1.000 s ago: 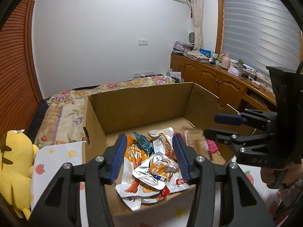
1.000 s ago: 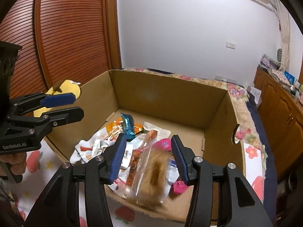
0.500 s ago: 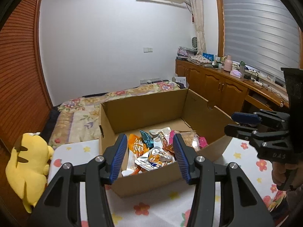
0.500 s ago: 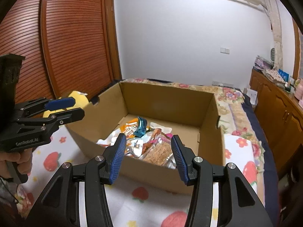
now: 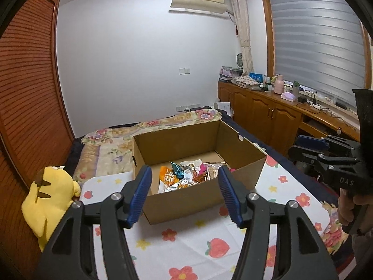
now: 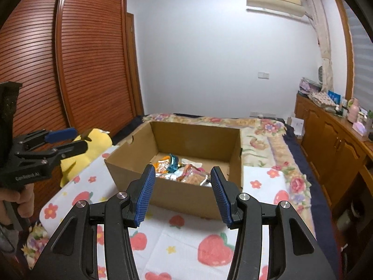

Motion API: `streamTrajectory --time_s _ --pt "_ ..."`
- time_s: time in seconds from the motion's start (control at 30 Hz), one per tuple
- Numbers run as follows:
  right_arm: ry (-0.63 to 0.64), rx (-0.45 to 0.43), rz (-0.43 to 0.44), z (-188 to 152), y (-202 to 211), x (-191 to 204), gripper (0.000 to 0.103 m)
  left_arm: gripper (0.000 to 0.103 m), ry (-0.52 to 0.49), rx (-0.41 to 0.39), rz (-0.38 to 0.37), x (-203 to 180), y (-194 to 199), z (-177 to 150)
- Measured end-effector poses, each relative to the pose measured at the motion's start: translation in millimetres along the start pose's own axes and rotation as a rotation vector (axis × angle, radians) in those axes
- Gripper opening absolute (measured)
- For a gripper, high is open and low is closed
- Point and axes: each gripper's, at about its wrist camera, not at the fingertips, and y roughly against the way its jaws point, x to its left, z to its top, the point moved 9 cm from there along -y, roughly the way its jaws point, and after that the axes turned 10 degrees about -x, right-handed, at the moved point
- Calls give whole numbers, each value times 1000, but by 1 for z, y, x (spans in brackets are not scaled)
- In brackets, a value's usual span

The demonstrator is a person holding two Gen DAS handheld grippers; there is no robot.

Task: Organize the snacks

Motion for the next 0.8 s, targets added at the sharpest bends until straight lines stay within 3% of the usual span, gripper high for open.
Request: streamTrajectory --time_s 0.07,0.17,0.3,0.57,0.8 --pt "-5 -3 -11 -1 5 -2 54 65 -5 -6 4 -2 6 0" --pt "-12 -11 -29 -2 14 -5 55 82 -6 -19 9 -4 14 -2" --pt "-26 -31 -47 -4 25 -6 68 99 -17 -65 37 -3 27 -1" --pt "-26 -75 -100 -2 39 -4 103 103 -11 -85 117 2 37 -9" --pt "-33 -72 -113 -10 43 2 103 103 32 -76 161 4 42 -25"
